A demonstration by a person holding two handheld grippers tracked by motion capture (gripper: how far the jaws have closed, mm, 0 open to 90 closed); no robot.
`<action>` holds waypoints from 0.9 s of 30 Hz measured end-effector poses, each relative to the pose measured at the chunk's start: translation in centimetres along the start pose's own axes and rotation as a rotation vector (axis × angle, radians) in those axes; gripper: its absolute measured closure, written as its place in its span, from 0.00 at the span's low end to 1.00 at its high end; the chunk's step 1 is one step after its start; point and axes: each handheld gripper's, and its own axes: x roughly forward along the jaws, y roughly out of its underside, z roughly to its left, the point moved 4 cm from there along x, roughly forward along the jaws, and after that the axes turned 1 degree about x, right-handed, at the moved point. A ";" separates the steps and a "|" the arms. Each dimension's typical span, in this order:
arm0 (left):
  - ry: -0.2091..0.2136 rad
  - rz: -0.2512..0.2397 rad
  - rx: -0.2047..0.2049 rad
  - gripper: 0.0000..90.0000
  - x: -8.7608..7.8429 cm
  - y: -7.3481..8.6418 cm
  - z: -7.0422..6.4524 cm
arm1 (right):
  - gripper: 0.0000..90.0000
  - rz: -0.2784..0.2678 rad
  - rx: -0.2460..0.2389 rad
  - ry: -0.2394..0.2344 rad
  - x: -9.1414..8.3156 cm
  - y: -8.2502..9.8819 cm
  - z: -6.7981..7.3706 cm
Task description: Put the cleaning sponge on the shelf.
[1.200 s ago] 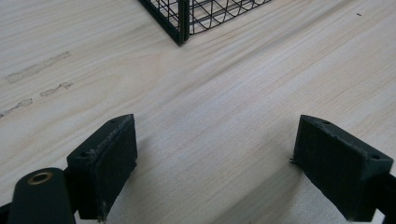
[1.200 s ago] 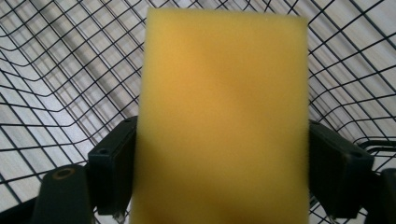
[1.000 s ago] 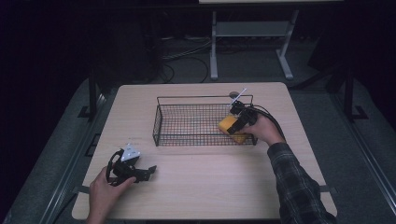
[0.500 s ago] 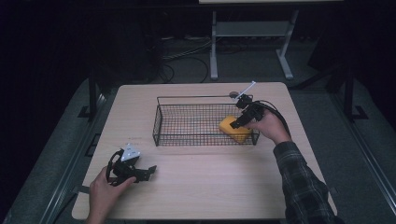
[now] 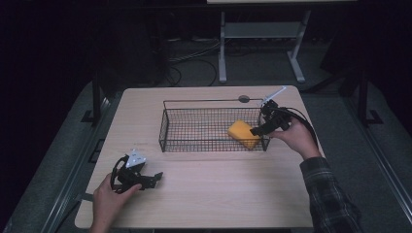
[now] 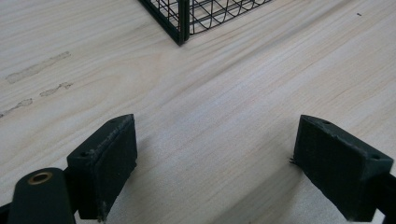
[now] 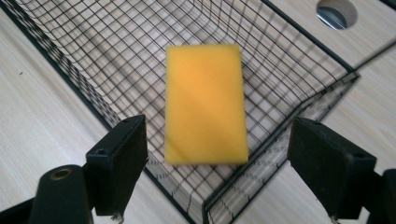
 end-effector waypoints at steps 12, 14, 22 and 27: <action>0.000 -0.001 0.000 0.14 0.0 0.0 0.0 | 0.20 -0.024 0.036 0.029 -2.1 4.4 0.6; 0.000 -0.001 0.000 0.14 0.0 0.0 0.0 | 0.20 -0.028 0.040 0.037 -2.3 5.3 0.8; 0.000 -0.001 0.001 0.14 0.0 0.0 0.0 | 0.18 -0.057 0.080 0.041 -2.1 8.9 1.3; -0.001 -0.004 0.000 0.14 0.0 0.0 0.0 | 0.15 -0.072 0.099 0.049 -1.7 11.0 1.7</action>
